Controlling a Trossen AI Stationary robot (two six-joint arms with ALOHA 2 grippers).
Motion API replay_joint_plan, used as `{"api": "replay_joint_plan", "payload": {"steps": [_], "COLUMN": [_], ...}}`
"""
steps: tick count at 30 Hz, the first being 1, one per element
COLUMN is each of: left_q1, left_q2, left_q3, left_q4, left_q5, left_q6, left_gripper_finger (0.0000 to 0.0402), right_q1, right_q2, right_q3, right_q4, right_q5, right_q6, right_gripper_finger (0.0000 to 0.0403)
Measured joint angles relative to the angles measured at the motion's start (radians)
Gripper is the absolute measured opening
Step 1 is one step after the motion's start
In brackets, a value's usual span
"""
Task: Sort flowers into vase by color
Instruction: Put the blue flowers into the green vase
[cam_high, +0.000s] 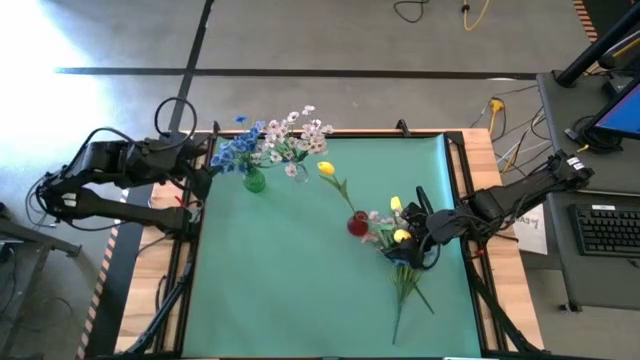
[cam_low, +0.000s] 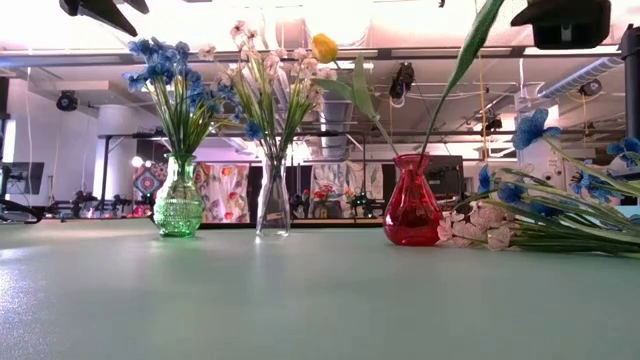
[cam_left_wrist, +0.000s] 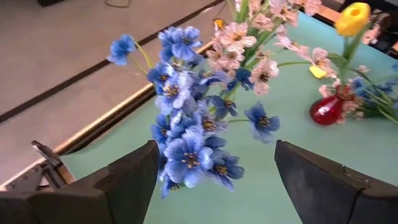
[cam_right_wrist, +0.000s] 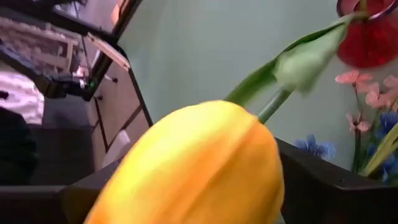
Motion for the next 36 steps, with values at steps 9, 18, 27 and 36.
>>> {"api": "replay_joint_plan", "payload": {"steps": [9,18,27,36], "left_q1": [0.0,0.0,0.0,0.0], "left_q2": [0.001,-0.001,0.001,0.006], "left_q3": [0.001,0.001,0.001,0.001], "left_q4": [0.001,0.003,0.003,0.003], "left_q5": [0.014,0.023,0.036,0.035], "left_q6": [0.0,-0.005,-0.007,-0.008], "left_gripper_finger": [0.0305,0.0301,0.0283,0.0282], "right_q1": [0.0,0.0,-0.002,-0.008], "right_q2": [-0.001,0.0,0.058,0.18], "right_q3": [0.16,0.345,0.372,0.372], "right_q4": [-0.092,-0.174,-0.379,-0.347], "right_q5": [-0.007,0.031,0.177,0.222], "right_q6": [-0.023,-0.053,-0.061,-0.179], "right_gripper_finger": [0.0254,0.0254,0.0254,0.0268]}}
